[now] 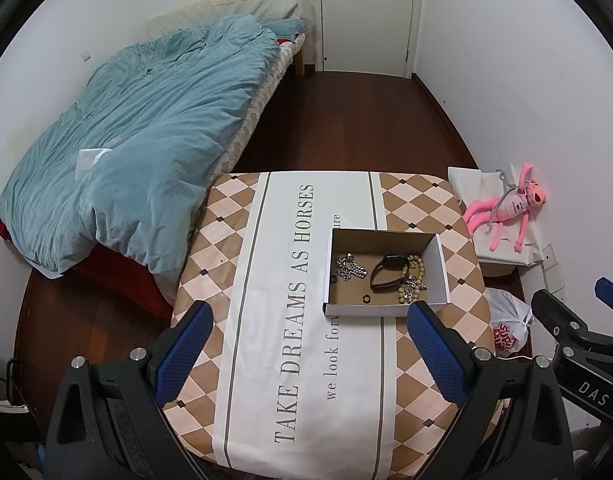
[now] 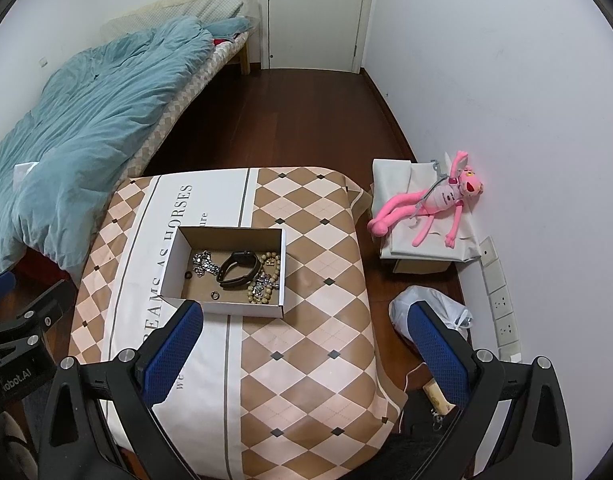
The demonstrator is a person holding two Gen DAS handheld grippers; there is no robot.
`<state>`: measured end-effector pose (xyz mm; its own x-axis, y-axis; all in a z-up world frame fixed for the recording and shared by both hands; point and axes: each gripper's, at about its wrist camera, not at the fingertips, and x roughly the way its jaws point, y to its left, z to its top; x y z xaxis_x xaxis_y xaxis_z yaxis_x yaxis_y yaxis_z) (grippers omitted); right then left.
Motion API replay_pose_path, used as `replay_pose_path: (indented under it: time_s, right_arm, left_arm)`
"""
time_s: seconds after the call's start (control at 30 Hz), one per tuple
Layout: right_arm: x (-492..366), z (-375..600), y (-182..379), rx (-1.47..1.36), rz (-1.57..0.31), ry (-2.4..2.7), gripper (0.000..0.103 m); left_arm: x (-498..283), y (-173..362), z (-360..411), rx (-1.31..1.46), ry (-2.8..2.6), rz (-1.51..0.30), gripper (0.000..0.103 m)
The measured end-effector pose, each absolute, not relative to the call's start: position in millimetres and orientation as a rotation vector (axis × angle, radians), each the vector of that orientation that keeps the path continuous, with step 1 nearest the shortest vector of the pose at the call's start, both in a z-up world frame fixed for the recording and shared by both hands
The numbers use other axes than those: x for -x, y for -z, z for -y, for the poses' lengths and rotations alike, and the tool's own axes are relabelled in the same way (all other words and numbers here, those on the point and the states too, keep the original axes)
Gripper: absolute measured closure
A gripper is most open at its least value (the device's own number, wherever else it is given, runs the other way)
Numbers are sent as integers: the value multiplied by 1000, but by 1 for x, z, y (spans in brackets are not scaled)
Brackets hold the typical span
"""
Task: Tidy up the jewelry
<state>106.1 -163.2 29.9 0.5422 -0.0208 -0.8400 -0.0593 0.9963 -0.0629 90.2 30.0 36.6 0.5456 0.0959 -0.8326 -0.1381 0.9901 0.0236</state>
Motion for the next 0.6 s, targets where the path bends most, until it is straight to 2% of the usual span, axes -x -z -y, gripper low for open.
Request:
replay_pose_path:
  time_s: [0.6]
  right_arm:
    - [-104,165,-34,86,-991,-35,0]
  left_arm:
    - [-86,-38,-31,44,-145,-972,4]
